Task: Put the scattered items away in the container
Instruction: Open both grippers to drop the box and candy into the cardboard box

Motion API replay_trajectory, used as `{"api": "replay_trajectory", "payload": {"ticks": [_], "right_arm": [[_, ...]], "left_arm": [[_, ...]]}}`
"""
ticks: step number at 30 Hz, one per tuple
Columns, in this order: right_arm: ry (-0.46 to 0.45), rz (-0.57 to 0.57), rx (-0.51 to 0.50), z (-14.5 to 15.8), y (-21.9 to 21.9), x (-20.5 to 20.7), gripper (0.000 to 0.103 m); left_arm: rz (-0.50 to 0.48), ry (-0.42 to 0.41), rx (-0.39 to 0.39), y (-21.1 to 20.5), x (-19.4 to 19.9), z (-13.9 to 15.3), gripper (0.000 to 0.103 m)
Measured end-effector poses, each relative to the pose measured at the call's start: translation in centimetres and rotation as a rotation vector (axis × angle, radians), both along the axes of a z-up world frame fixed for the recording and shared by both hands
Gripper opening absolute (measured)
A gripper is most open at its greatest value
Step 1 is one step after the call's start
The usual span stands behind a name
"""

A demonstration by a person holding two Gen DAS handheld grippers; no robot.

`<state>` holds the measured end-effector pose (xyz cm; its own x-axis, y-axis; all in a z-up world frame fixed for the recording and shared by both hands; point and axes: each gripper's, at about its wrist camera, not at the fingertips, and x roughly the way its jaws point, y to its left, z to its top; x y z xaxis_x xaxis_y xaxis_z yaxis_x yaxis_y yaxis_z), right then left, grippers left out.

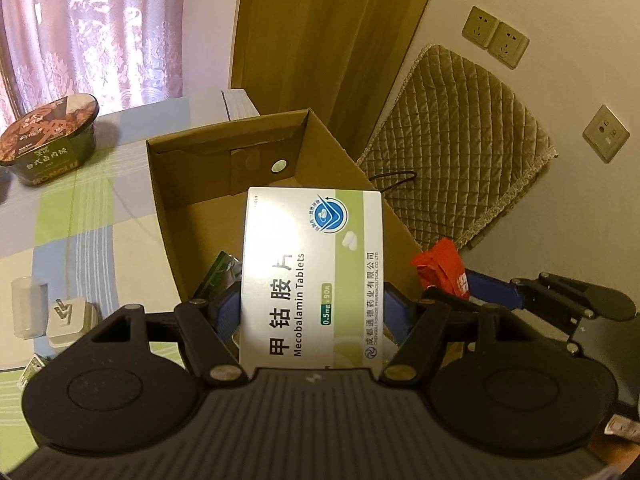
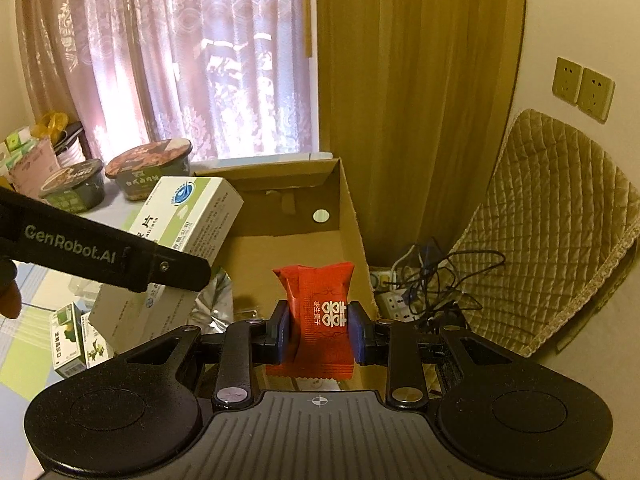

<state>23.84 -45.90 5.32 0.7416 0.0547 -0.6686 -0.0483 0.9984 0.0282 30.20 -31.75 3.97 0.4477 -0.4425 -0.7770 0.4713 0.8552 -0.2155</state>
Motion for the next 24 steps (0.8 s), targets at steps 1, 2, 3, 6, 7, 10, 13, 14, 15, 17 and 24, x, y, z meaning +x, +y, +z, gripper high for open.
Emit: {"api": "replay_trajectory", "payload": {"ticks": [1,2,3,6,7,10,13,14,15,17,24], "right_arm": [[0.0,0.0,-0.001,-0.1,0.0,0.0,0.033],[0.002,0.001,0.0,-0.2,0.0,0.1,0.033],[0.003,0.001,0.0,-0.2,0.0,0.1,0.033],[0.007,0.005,-0.001,-0.5,0.0,0.3,0.033],[0.009,0.007,-0.001,-0.6,0.0,0.3,0.033],[0.012,0.011,0.0,-0.8,0.3,0.4,0.033],[0.013,0.018,0.002,-0.9,0.6,0.5,0.033],[0.013,0.02,0.002,-0.9,0.7,0.5,0.033],[0.013,0.021,0.002,-0.9,0.8,0.5,0.033],[0.011,0.023,0.002,-0.8,0.8,0.6,0.033],[0.0,0.032,0.003,-0.4,1.1,1.0,0.033]], "left_arm": [[-0.001,0.001,0.002,0.0,0.1,-0.1,0.067],[0.002,-0.001,0.004,0.0,0.1,-0.2,0.069],[0.008,-0.003,0.005,0.1,0.1,-0.3,0.076],[0.009,-0.011,0.012,0.3,0.2,-0.5,0.076],[0.008,-0.012,0.016,0.4,0.2,-0.5,0.076],[0.013,-0.01,0.019,0.7,0.3,-0.6,0.076],[0.011,-0.012,0.022,0.9,0.3,-0.6,0.076],[0.01,-0.015,0.023,1.0,0.3,-0.5,0.076],[0.01,-0.018,0.026,1.1,0.2,-0.5,0.076],[0.01,-0.019,0.026,1.2,0.2,-0.5,0.076],[0.028,-0.024,0.021,2.0,0.4,-0.3,0.076]]}}
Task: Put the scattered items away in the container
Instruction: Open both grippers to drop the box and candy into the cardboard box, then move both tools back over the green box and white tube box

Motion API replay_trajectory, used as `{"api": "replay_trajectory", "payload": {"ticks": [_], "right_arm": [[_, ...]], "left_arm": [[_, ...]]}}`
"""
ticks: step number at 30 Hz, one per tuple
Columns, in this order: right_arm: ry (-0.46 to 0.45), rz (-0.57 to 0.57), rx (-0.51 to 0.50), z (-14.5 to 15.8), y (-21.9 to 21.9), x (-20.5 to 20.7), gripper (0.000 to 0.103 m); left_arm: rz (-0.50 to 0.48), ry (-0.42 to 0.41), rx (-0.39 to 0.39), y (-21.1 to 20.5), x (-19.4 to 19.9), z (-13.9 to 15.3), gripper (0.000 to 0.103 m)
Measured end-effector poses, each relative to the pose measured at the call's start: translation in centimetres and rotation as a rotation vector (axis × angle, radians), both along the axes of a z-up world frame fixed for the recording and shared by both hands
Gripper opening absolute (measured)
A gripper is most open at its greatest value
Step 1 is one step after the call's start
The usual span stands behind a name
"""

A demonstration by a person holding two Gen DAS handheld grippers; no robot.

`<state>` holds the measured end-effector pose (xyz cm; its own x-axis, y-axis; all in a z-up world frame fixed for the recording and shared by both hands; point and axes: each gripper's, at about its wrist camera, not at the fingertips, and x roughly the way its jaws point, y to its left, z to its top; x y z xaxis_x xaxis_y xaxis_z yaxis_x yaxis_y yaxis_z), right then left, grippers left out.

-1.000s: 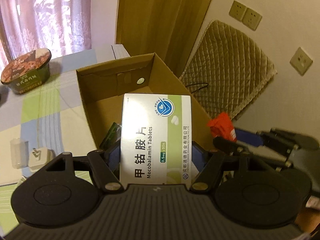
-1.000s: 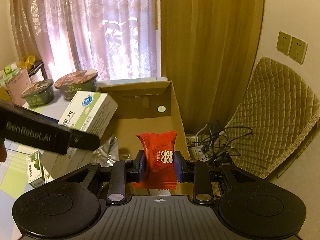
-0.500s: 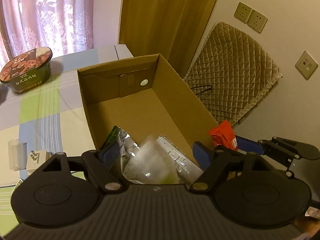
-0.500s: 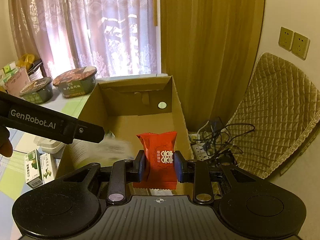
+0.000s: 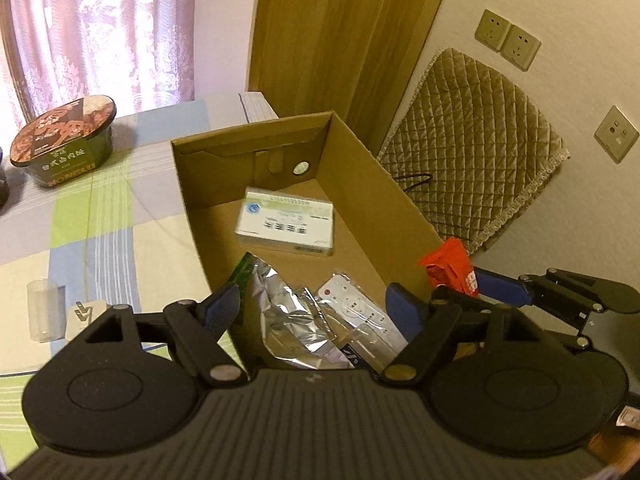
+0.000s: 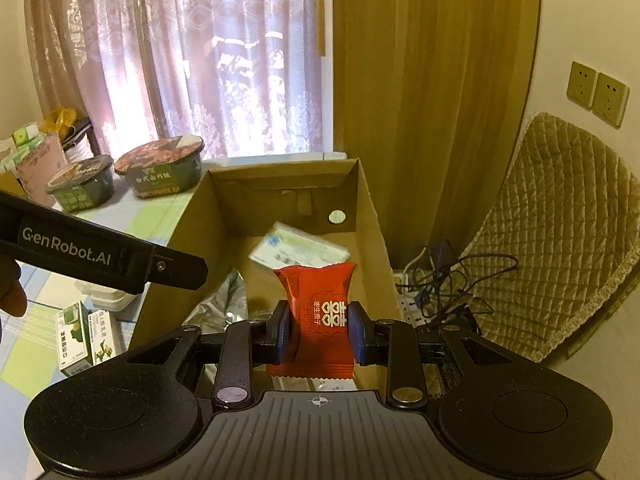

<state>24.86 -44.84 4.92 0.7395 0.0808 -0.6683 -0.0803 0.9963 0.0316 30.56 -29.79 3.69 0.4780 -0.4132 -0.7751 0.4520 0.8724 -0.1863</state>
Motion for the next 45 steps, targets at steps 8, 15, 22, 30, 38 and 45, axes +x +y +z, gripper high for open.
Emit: {"api": "replay_trajectory", "payload": {"ticks": [8,15,22,30,38,45], "right_arm": [[-0.02,0.006,0.031,-0.2,0.2,1.1,0.086],[-0.033,-0.013,0.034,-0.2,0.1,0.4,0.091],[-0.009,-0.014,0.026,-0.7,0.1,-1.2,0.091],[-0.005,0.001,0.014,-0.4,1.2,-3.1,0.091],[-0.012,0.025,-0.001,0.8,2.6,-5.6,0.091],[-0.016,0.046,0.049,1.5,5.0,-8.7,0.091]], "left_arm": [[0.048,-0.001,0.006,2.0,0.4,0.1,0.076],[0.063,0.003,0.007,3.2,0.4,0.0,0.076],[0.068,0.014,0.011,4.5,-0.5,-0.4,0.076],[0.055,0.01,0.029,6.1,-2.6,-0.1,0.076],[0.068,0.007,0.064,9.8,-5.1,0.2,0.079],[0.093,0.007,0.091,14.6,-8.4,-0.6,0.091]]}}
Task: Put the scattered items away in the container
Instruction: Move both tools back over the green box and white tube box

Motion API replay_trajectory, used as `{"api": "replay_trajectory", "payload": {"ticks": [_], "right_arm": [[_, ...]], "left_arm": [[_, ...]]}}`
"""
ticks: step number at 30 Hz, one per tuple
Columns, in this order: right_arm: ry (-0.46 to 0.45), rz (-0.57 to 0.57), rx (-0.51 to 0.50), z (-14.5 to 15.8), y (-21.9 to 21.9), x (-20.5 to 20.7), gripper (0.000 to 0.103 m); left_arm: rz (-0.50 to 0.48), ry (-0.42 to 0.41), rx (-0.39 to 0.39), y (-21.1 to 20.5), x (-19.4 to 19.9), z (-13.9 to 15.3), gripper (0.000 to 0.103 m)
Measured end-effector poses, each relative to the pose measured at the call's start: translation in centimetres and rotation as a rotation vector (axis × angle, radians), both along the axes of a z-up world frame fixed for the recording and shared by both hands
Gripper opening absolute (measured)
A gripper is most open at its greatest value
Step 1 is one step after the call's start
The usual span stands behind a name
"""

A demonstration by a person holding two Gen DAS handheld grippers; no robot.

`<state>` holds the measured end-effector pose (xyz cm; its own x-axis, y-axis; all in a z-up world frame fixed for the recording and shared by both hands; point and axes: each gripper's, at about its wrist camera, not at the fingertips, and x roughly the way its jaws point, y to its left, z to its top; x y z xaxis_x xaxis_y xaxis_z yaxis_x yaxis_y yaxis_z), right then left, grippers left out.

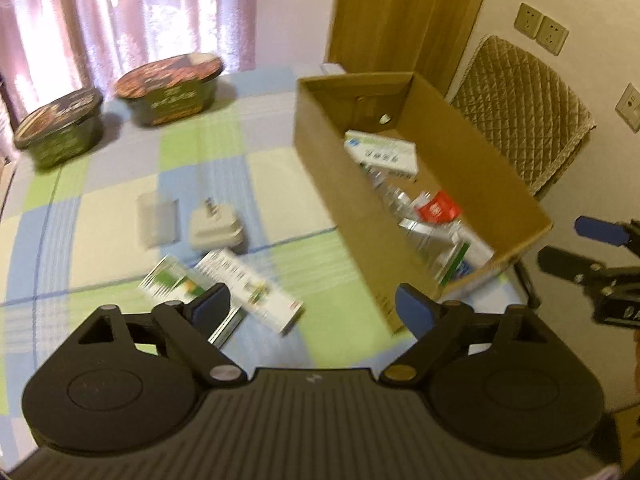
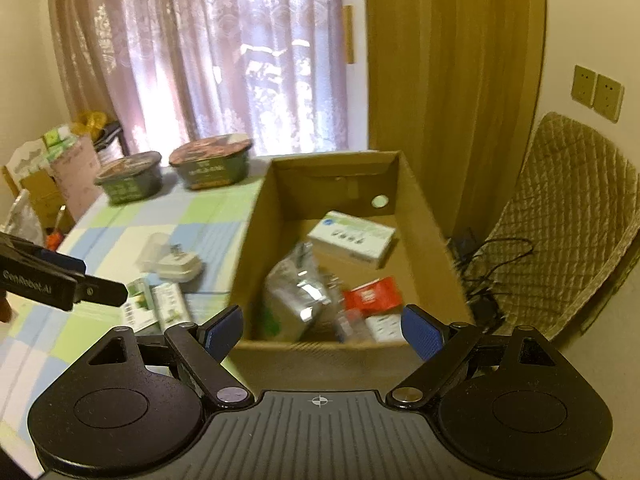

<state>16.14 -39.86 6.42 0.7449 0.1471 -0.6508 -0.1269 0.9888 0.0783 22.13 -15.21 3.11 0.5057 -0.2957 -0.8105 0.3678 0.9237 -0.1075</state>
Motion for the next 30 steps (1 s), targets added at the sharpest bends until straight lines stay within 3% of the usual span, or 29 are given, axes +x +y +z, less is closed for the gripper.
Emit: {"api": "replay_trajectory", "payload": {"ticks": [5,16,30], "right_arm": [[0.018,0.041,0.025,-0.5,2.8,-2.2,0.091],[0.092,0.182,0.023,-3.0,9.9,-4.3,0.091],[0.136,0.328,-0.052,-5.9,15.1,-2.5,0.091]], "left_arm": [[-0.001,0.027,0.046,4.1,-3.4,-1.8,0.101],[0.11,0.092,0.086,12.9,-8.8,-5.2,0.101],[0.141,0.126,0.046,15.1,-7.4,-7.3,0.102]]}}
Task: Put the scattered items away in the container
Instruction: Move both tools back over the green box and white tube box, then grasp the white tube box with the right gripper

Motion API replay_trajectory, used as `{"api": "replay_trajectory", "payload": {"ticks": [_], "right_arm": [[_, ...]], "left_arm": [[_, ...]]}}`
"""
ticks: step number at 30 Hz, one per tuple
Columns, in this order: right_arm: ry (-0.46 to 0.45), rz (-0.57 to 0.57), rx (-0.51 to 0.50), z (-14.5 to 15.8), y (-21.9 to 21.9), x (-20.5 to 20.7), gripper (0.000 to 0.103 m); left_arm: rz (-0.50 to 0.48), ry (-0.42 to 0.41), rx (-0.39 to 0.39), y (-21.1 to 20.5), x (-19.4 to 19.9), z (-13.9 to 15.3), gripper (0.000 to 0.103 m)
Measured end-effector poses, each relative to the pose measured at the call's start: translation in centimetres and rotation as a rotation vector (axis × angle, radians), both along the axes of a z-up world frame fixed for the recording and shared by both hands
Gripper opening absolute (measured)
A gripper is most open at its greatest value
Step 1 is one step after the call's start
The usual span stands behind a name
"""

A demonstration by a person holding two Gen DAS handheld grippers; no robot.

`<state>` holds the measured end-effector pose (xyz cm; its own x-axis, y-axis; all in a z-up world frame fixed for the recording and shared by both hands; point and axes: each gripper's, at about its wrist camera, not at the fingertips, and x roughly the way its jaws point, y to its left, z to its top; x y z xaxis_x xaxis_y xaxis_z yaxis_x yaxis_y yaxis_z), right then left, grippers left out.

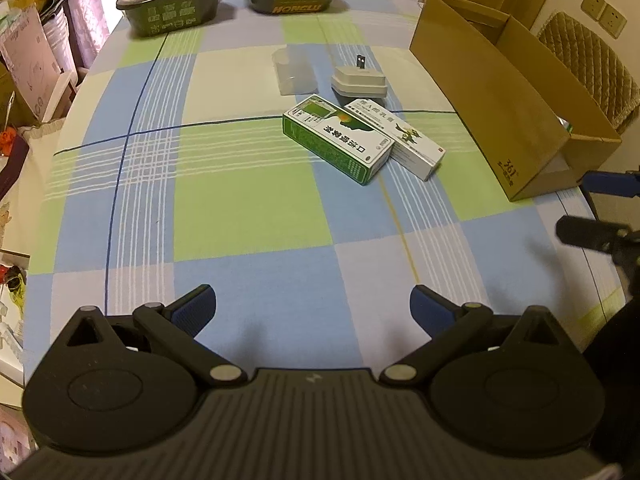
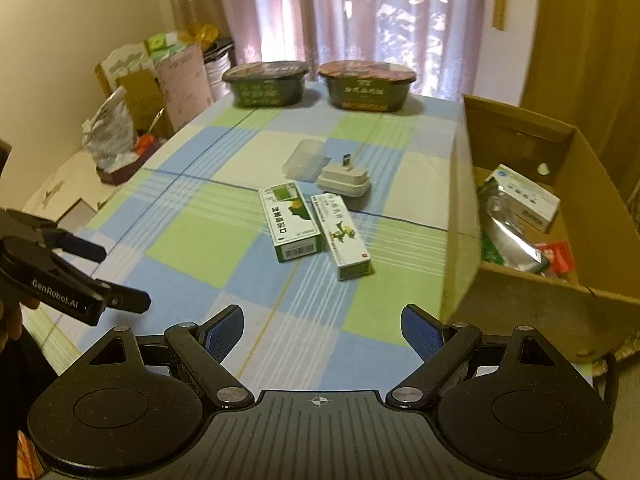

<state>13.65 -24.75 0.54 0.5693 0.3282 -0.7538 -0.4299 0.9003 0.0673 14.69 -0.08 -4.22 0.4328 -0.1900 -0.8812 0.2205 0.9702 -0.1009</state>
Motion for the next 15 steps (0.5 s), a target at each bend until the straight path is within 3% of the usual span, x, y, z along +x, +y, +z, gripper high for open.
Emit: {"api": "replay_trajectory", "payload": {"ticks": [15], "right_arm": [[0.021,0.1,-0.122,-6.6,4.0,9.7,0.091]], "left_arm": [[0.042,0.012,-0.004,1.4,4.7,-3.0,0.102]]}}
